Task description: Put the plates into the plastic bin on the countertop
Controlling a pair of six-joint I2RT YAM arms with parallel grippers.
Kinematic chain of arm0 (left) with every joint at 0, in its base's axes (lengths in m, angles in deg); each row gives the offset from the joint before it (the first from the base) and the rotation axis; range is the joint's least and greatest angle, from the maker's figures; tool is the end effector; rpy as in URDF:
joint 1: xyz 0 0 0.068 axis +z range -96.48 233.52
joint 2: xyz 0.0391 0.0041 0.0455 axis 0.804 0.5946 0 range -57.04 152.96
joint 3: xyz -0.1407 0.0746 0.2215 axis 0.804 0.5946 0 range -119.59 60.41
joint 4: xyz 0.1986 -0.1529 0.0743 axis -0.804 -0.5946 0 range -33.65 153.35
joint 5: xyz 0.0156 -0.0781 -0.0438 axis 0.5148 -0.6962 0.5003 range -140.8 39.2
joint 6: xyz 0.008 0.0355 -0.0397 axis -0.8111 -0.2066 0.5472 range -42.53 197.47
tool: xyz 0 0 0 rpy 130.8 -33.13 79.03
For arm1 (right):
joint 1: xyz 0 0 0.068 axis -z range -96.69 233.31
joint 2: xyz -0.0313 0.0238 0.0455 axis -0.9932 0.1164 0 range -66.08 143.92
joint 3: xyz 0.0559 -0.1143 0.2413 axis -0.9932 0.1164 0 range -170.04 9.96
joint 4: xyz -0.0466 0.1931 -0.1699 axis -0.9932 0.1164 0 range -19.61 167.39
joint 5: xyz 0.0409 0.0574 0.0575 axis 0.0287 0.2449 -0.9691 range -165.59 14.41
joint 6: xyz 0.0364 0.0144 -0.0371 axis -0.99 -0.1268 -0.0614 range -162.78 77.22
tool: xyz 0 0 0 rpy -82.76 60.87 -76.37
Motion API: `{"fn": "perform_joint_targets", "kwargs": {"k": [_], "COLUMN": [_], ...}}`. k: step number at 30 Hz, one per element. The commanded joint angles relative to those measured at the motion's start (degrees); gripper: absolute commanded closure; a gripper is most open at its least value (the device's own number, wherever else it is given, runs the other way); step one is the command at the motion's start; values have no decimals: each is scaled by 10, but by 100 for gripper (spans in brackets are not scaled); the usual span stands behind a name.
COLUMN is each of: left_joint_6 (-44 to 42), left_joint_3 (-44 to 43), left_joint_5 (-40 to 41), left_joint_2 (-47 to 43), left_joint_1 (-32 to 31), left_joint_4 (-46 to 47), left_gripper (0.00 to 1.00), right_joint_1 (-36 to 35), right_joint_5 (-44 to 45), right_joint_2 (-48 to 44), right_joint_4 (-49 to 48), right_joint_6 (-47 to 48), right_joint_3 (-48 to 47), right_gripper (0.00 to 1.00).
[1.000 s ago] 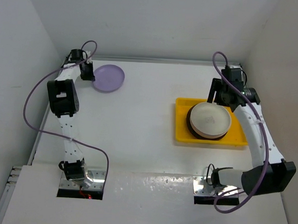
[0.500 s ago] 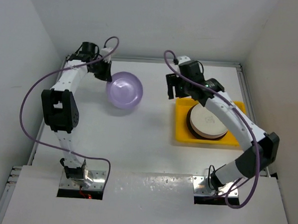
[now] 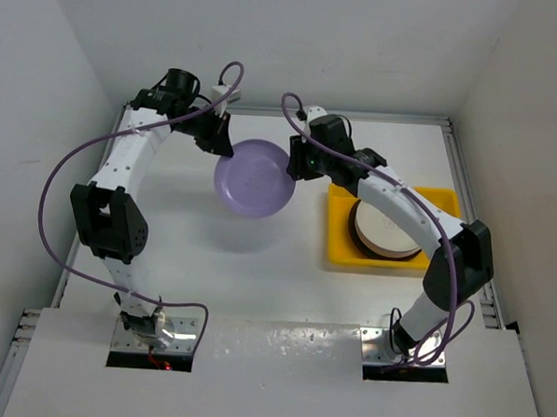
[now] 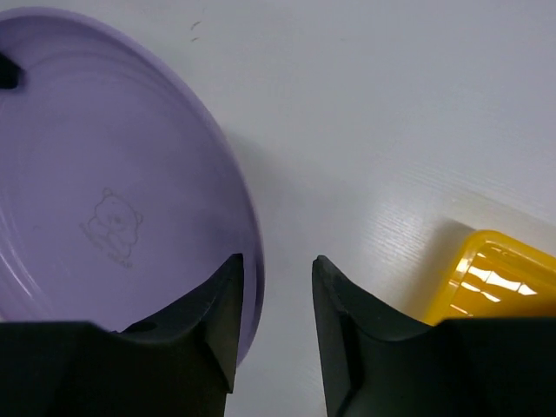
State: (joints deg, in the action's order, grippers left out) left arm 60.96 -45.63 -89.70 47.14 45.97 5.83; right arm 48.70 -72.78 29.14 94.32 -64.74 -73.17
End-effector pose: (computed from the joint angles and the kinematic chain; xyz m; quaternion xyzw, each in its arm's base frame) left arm 0.3786 -0.0727 0.3535 0.2839 0.8607 -0.2954 0.3024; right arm 0.3177 0.2170 0.3193 -0.0871 0.8866 0.1958 0.4099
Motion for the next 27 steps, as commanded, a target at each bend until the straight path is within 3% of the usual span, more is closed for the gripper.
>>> {"fn": "perform_joint_targets", "kwargs": {"k": [1,4,6,8,9,11,12,13,17,23,27], "left_joint_6": [-7,-7,-7,-12,-12,-12,-12,-12,-12,-2,-2], "left_joint_3": [-26,-26,-26,-26,-26,-26,-26,-26,-26,-21,-15], "left_joint_5": [-70,-75,-75,-68,-58,-33,-2,13,71,76,61], "left_joint_2": [-11,-11,-11,-11,-11,-11,-11,-11,-11,-11,-6], "left_joint_1": [-6,-18,-18,-18,-18,-18,-18,-18,3,54,61], "left_joint_4": [-10,-10,-10,-10,-10,-10,-10,-10,-5,0,0], "left_gripper": [100,100,100,100,100,55,10,0,0,0,0], "right_joint_1": [2,4,4,7,4,15,31,39,116,296,395], "right_joint_5": [-22,-25,-27,-22,4,18,27,27,27,96,78], "right_joint_2": [-8,0,7,-1,-5,-18,-30,-36,-126,-280,-342], "right_joint_4": [-55,-63,-61,-59,-58,-42,-30,8,75,238,244], "right_joint_6": [-37,-49,-54,-56,-58,-65,-71,-80,-89,-93,-92], "right_joint_3": [25,32,29,28,30,29,25,25,73,187,263], "right_gripper": [64,66,78,100,100,100,100,100,100,100,100]}}
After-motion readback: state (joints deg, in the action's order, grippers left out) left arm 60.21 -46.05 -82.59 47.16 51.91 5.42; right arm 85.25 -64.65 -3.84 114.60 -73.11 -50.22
